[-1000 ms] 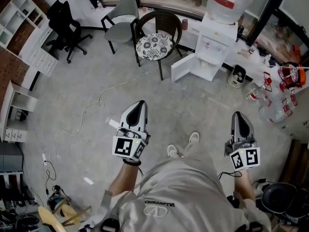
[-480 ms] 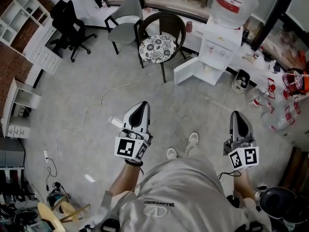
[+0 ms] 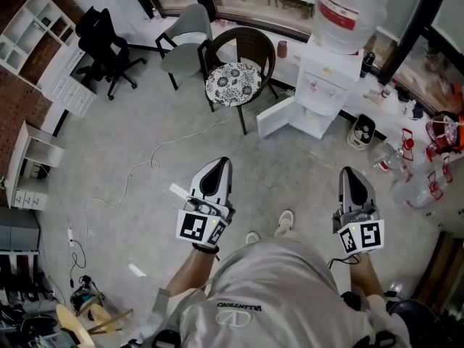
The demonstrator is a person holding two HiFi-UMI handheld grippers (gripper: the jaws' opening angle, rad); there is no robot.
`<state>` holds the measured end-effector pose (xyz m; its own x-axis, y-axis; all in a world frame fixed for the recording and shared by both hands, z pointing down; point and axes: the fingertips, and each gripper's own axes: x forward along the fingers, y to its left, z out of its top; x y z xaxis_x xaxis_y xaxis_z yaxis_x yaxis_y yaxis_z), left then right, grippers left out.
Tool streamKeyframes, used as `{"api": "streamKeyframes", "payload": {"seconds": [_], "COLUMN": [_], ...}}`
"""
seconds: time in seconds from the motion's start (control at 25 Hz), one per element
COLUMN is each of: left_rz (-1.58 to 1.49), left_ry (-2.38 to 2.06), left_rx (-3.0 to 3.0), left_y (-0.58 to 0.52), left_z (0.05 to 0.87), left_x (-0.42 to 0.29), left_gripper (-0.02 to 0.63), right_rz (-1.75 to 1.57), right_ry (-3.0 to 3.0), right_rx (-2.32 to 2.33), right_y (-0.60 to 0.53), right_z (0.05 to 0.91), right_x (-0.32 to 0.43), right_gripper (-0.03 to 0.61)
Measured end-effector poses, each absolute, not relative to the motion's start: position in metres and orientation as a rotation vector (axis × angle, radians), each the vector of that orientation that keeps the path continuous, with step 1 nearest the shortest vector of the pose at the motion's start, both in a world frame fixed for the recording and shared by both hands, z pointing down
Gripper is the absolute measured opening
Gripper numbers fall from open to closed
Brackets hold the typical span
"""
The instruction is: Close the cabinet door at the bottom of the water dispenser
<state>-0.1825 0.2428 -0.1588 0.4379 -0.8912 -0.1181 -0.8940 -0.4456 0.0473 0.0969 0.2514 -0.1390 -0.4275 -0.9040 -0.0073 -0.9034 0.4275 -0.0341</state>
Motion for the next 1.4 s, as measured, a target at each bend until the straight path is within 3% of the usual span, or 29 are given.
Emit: {"api": "streamKeyframes", "payload": {"seconds": [0.64, 1.4], "left_rz": [0.177, 0.155], "left_ry": [1.706, 1.746], "left_rx": [-2.613, -2.635], "left_y": [0.186, 0.129], "left_z": [-0.151, -0.140], "left_x": [-0.112, -0.148], "left_gripper": [0.002, 0.002], "right_rz": [-0.064, -0.131], "right_ry": [2.693, 2.730], "right_rx": [-1.554, -1.539], "right_y": [0.185, 0.123], "right_z": [-0.131, -0.118], "right_x": [0.150, 0.108], "right_gripper": [0.017, 0.017]}}
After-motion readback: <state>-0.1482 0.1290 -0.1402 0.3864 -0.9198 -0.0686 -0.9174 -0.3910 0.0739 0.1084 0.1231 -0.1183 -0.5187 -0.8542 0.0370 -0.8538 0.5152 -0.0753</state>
